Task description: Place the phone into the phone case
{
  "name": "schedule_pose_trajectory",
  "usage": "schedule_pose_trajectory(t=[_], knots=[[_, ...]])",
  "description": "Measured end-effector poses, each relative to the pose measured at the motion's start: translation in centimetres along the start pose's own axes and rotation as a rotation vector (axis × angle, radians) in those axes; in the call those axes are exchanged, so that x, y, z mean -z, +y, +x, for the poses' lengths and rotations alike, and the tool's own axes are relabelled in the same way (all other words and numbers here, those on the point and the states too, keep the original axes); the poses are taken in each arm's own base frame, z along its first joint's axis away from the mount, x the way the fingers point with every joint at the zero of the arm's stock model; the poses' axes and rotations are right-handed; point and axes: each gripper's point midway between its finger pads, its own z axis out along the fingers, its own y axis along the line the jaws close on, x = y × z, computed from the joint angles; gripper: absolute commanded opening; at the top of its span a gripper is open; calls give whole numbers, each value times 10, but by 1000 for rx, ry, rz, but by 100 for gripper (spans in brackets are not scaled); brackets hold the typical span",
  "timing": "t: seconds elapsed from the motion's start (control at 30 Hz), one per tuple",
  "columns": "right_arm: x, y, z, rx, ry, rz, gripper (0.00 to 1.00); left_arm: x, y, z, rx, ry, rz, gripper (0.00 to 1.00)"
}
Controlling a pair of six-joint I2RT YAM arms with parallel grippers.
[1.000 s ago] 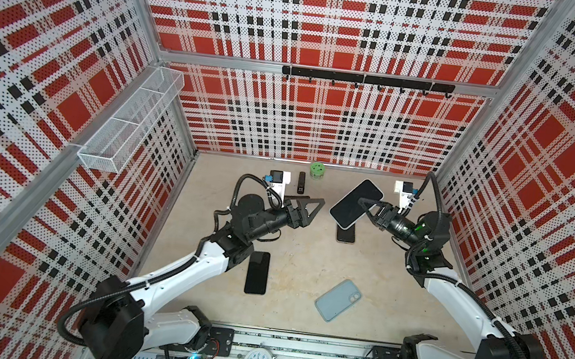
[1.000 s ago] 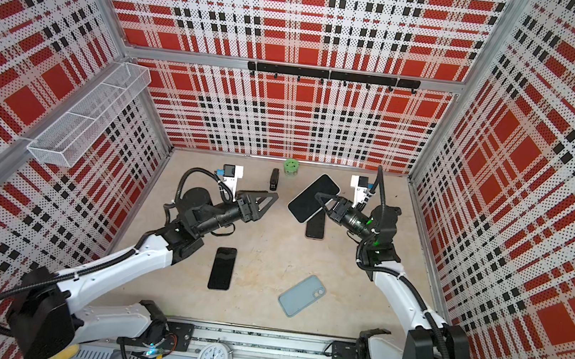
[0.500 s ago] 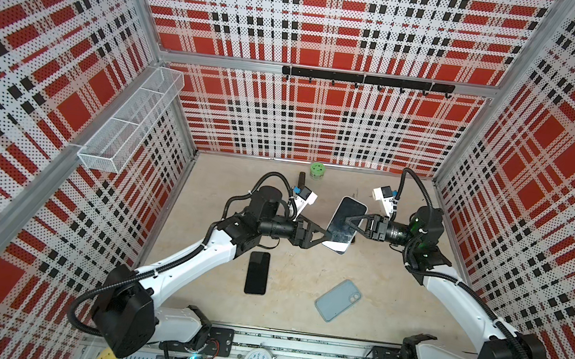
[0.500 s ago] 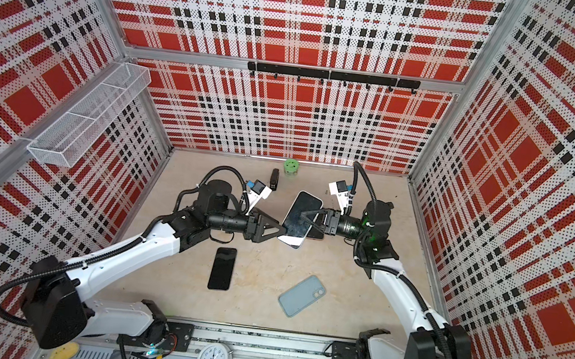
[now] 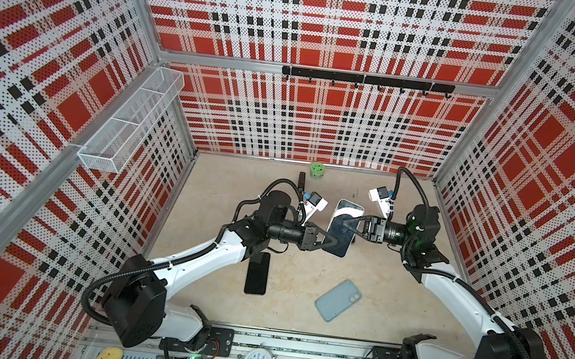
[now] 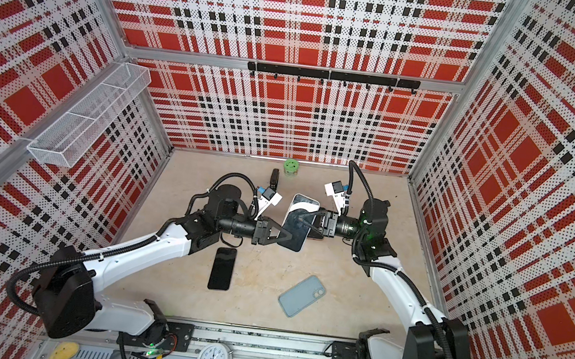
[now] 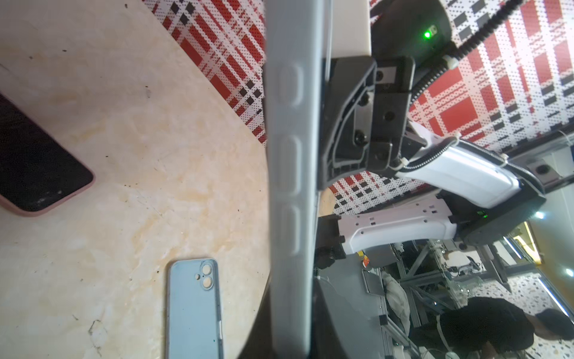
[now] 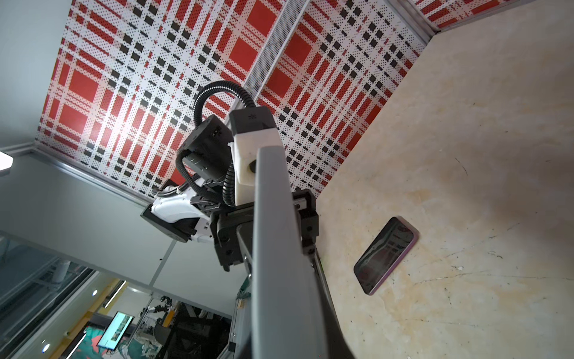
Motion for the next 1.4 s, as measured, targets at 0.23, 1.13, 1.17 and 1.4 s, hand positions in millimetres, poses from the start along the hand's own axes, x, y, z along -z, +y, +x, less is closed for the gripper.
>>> schedule_pose_trajectory(t=[0.23,1.13,1.17,1.4], knots=[[14,-35,-24,-41,-100,218,40,13,32,-7,63,-87,-97,0],[85,-140,17,-287,-212,716,43,-4,272,2,555,-58,-519,8],[85,-141,18,-289,-211,717,43,-6,275,3,562,-52,-519,9],[85,-146,20,-299,-207,720,43,-11,287,22,623,-2,-524,17]])
